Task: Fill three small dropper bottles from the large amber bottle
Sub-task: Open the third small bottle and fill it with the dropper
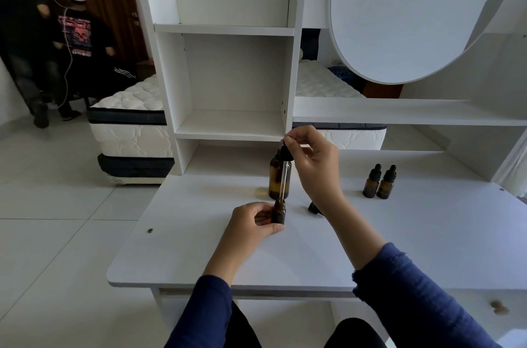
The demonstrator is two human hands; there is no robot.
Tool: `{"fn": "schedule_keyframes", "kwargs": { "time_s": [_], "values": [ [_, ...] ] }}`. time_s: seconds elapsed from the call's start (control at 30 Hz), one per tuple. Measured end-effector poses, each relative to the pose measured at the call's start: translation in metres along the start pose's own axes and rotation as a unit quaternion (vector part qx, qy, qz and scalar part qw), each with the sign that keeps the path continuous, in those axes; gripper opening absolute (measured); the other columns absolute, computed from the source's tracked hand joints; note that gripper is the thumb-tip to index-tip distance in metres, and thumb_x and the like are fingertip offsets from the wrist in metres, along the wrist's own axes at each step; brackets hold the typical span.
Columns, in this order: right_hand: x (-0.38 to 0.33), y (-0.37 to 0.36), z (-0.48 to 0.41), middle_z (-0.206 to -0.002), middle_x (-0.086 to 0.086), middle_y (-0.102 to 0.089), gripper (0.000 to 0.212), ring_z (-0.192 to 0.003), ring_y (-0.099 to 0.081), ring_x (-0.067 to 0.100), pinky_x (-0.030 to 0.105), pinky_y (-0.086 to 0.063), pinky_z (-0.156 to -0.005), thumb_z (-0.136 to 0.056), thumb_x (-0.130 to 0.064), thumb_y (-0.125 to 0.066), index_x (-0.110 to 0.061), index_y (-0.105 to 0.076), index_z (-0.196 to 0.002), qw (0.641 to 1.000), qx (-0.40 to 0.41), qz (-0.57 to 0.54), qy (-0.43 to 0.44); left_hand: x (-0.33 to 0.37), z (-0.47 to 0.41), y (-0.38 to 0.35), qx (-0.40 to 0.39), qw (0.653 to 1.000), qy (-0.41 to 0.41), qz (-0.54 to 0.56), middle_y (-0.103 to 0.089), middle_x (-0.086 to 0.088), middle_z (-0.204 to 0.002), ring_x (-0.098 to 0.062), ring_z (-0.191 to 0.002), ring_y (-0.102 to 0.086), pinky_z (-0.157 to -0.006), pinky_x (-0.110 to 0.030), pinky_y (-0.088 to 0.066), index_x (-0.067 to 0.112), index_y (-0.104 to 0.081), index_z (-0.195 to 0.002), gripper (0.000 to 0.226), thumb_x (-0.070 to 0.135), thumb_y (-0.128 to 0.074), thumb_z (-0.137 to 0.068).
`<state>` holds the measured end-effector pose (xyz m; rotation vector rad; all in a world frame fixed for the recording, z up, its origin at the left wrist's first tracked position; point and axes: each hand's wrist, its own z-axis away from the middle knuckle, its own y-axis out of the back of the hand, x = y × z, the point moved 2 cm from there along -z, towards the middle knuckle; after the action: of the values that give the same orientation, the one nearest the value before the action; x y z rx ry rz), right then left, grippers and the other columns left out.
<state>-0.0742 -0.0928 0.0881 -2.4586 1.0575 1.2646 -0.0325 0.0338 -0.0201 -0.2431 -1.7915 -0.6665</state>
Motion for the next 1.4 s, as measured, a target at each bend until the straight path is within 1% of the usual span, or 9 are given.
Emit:
{"fn": "schedule_keyframes", "kwargs": {
  "time_s": [0.23, 0.37, 0.47, 0.73, 0.9, 1.03, 1.23, 1.3, 1.4],
  "values": [
    [0.000, -0.001, 0.001, -0.074, -0.013, -0.063, 0.011, -0.077, -0.062, 0.011, 0.032, -0.053, -0.071, -0.085, -0.003, -0.060, -0.011, -0.063, -0.079, 1.000, 0.002, 0.016, 0.010, 0.001, 0.000, 0.000, 0.001, 1.000, 0.002, 0.000, -0.070, 0.011, -0.089, -0.003, -0.088, -0.067, -0.080, -0.012, -0.051, 0.033, -0.064, -0.087, 0.031, 0.011, -0.080, -0.071],
    [-0.005, 0.001, -0.009, -0.076, -0.007, -0.064, 0.005, -0.076, -0.064, 0.016, 0.040, -0.056, -0.072, -0.086, -0.007, -0.061, -0.011, -0.063, -0.084, 0.999, 0.034, -0.022, 0.019, 0.002, 0.001, 0.000, -0.004, 1.000, 0.003, 0.002, -0.069, 0.013, -0.089, -0.002, -0.088, -0.066, -0.079, -0.011, -0.050, 0.032, -0.064, -0.088, 0.031, 0.011, -0.080, -0.071],
    [-0.011, 0.005, -0.023, -0.078, -0.008, -0.064, 0.003, -0.076, -0.064, 0.011, 0.033, -0.056, -0.073, -0.088, -0.010, -0.061, -0.013, -0.062, -0.087, 0.996, 0.074, -0.035, 0.038, 0.003, 0.001, 0.000, -0.002, 1.000, 0.005, 0.006, -0.069, 0.011, -0.090, -0.003, -0.089, -0.066, -0.080, -0.012, -0.049, 0.030, -0.064, -0.089, 0.032, 0.010, -0.079, -0.071],
    [-0.015, 0.008, -0.052, -0.082, -0.004, -0.063, 0.005, -0.082, -0.066, 0.024, 0.033, -0.057, -0.075, -0.089, -0.010, -0.058, -0.015, -0.059, -0.089, 0.989, 0.124, -0.045, 0.063, 0.003, 0.001, 0.001, -0.003, 1.000, 0.007, -0.003, -0.068, 0.013, -0.089, 0.000, -0.086, -0.066, -0.076, -0.008, -0.049, 0.028, -0.064, -0.090, 0.030, 0.010, -0.079, -0.071],
    [-0.009, 0.004, -0.054, -0.083, -0.002, -0.063, 0.006, -0.083, -0.065, 0.022, 0.031, -0.057, -0.077, -0.089, -0.010, -0.058, -0.015, -0.059, -0.089, 0.992, 0.106, -0.030, 0.067, 0.003, 0.001, 0.001, -0.003, 1.000, 0.009, -0.007, -0.068, 0.016, -0.086, 0.011, -0.078, -0.064, -0.072, -0.004, -0.047, 0.031, -0.064, -0.088, 0.031, 0.010, -0.079, -0.071],
    [0.003, -0.002, -0.053, -0.083, 0.000, -0.064, 0.006, -0.083, -0.065, 0.019, 0.030, -0.057, -0.075, -0.089, -0.009, -0.059, -0.015, -0.061, -0.089, 0.995, 0.085, -0.014, 0.046, 0.003, 0.001, 0.000, -0.004, 1.000, 0.011, -0.008, -0.068, 0.015, -0.086, 0.011, -0.077, -0.064, -0.071, -0.003, -0.046, 0.026, -0.065, -0.091, 0.029, 0.009, -0.079, -0.072],
    [0.029, -0.010, -0.037, -0.086, 0.000, -0.065, 0.006, -0.079, -0.058, 0.000, 0.012, -0.051, -0.069, -0.088, -0.009, -0.059, -0.007, -0.064, -0.091, 0.999, 0.022, 0.039, -0.025, 0.003, 0.002, 0.001, -0.004, 1.000, 0.022, 0.005, -0.069, 0.014, -0.088, 0.009, -0.080, -0.065, -0.070, -0.003, -0.046, 0.026, -0.066, -0.092, 0.029, 0.009, -0.078, -0.072],
    [0.036, -0.013, -0.032, -0.087, 0.001, -0.064, 0.005, -0.079, -0.057, -0.002, 0.004, -0.047, -0.066, -0.088, -0.008, -0.060, -0.007, -0.064, -0.089, 0.998, 0.009, 0.044, -0.044, 0.003, 0.003, 0.000, -0.003, 1.000, 0.027, 0.015, -0.069, 0.013, -0.088, 0.009, -0.080, -0.065, -0.069, -0.002, -0.046, 0.027, -0.065, -0.089, 0.029, 0.008, -0.078, -0.072],
    [0.041, -0.015, -0.027, -0.087, 0.001, -0.064, 0.005, -0.080, -0.057, 0.004, 0.001, -0.044, -0.063, -0.087, -0.007, -0.060, -0.010, -0.064, -0.087, 0.997, -0.001, 0.041, -0.065, 0.004, 0.003, 0.000, -0.002, 0.999, 0.031, 0.019, -0.070, 0.013, -0.088, 0.009, -0.079, -0.065, -0.069, -0.002, -0.046, 0.029, -0.065, -0.087, 0.029, 0.008, -0.078, -0.072]
  ]
}}
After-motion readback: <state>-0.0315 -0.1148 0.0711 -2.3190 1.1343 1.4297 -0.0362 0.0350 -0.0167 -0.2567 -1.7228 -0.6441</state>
